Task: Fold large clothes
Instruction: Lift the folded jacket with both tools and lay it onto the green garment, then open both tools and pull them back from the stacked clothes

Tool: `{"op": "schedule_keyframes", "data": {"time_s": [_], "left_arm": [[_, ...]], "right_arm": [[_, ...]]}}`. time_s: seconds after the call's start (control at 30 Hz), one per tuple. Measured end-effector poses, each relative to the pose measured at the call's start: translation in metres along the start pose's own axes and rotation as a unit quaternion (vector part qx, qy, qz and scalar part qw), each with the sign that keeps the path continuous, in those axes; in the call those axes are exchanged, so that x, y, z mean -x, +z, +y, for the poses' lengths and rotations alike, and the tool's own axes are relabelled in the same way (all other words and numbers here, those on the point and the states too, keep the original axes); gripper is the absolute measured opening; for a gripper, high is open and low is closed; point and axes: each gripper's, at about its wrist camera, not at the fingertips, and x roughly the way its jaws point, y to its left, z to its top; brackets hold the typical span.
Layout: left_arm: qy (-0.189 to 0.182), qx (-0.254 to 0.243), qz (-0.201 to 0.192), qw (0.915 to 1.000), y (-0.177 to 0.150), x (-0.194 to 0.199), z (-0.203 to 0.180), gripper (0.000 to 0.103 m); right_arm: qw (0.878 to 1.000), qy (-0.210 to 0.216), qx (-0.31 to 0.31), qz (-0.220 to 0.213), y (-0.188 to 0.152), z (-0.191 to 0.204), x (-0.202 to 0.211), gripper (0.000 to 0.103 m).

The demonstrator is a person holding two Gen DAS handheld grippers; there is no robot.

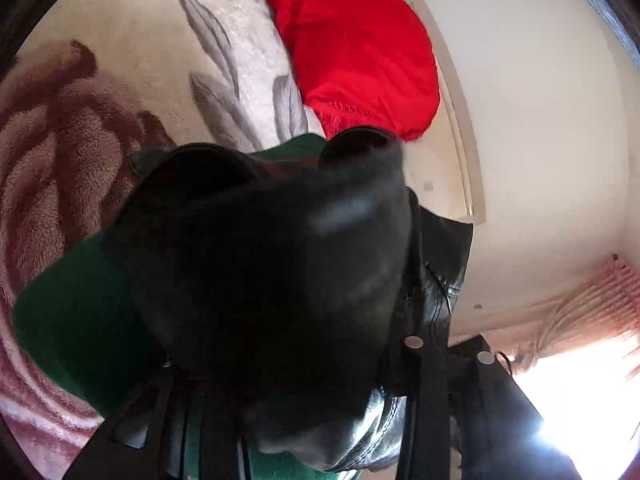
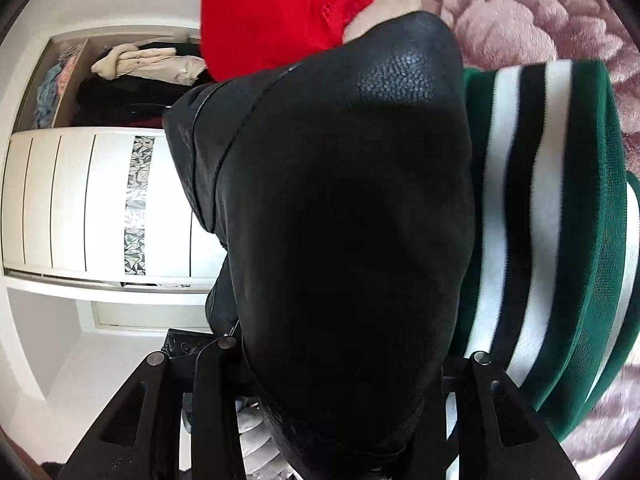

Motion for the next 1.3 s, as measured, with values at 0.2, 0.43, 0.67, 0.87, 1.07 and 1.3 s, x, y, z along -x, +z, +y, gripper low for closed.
{"op": "schedule_keyframes", "data": {"time_s": [0.2, 0.43, 0.67, 0.87, 1.07, 1.3], "left_arm": [[0.112, -0.078, 0.086, 0.9869, -0.005, 0.021, -0.035, 0.065], [0.188, -0.187, 0.103, 0.9587, -0.017, 0.045, -0.077, 0.088], [0.306, -0.347, 0.087, 0.8823, -0.027, 0.066, -0.121, 0.090], [0.333, -0.431, 0.046, 0.8373, -0.056, 0.134, -0.182, 0.090], [0.327, -0.472, 0.029, 0.8183, -0.081, 0.210, -0.230, 0.090], [0.298, -0.490, 0.013, 0.8193, -0.121, 0.296, -0.275, 0.090]], "right_arm": [[0.994, -0.108, -0.015, -0.007, -0.010, 0.015, 0.013, 0.080], [0.946, -0.303, 0.004, -0.114, -0.074, 0.065, 0.039, 0.092], [0.852, -0.489, 0.049, -0.181, -0.166, 0.119, 0.045, 0.102], [0.841, -0.502, 0.042, -0.194, -0.240, 0.164, 0.058, 0.102], [0.828, -0.509, 0.059, -0.227, -0.322, 0.247, 0.105, 0.102], [0.810, -0.513, 0.085, -0.270, -0.427, 0.347, 0.172, 0.102]]}}
